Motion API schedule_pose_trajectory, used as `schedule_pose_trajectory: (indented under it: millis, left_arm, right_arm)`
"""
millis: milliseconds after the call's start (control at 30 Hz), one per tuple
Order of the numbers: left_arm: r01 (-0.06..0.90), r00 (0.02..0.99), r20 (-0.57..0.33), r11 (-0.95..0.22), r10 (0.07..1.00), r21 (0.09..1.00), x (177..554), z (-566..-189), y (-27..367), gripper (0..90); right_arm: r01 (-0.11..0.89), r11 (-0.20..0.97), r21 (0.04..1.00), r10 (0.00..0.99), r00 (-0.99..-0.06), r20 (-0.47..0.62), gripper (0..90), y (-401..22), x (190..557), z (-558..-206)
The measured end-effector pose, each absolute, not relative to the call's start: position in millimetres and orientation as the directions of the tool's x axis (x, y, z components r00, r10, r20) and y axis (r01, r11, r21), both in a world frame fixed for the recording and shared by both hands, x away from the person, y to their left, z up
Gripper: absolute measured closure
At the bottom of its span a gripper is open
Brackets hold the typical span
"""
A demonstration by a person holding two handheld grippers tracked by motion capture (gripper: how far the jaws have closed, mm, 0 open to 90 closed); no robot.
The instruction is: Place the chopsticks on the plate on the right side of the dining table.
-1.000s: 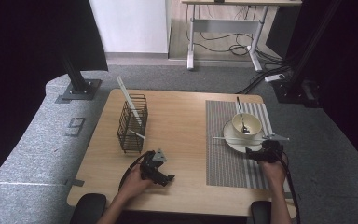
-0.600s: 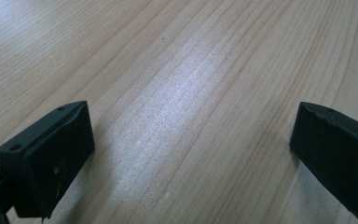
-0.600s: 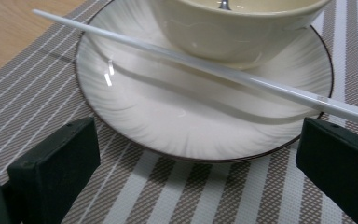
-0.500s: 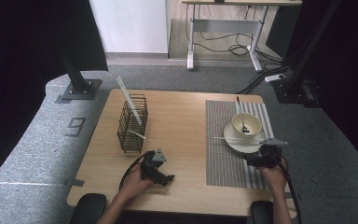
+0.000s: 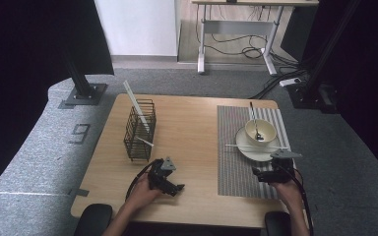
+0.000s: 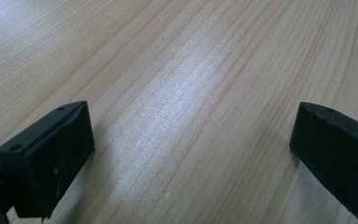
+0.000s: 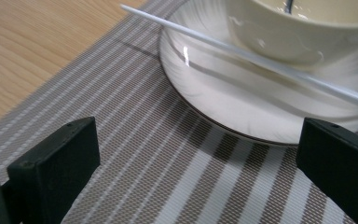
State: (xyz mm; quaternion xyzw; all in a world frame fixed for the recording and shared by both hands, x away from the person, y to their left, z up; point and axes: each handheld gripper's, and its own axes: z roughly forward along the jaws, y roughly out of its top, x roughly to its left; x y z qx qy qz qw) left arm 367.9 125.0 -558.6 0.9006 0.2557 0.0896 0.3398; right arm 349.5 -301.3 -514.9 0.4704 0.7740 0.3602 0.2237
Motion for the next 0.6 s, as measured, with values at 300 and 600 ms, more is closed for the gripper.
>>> schedule_pose_trajectory:
  millis: [300,600]
  left_arm:
    - [0.399,0.853,-0.011,-0.639,0.521,0.658,368.0,-558.6,125.0,0.0]
    - [0.399,0.854,-0.011,-0.640,0.521,0.657,368.0,-558.5,125.1,0.0]
  right_arm:
    - [0.553,0.342,0.760,0.846,-0.533,0.007,0.0,-283.7,338.0,-501.4]
    - [0.534,0.390,0.750,0.796,-0.605,0.018,0.0,-264.3,333.3,-488.8]
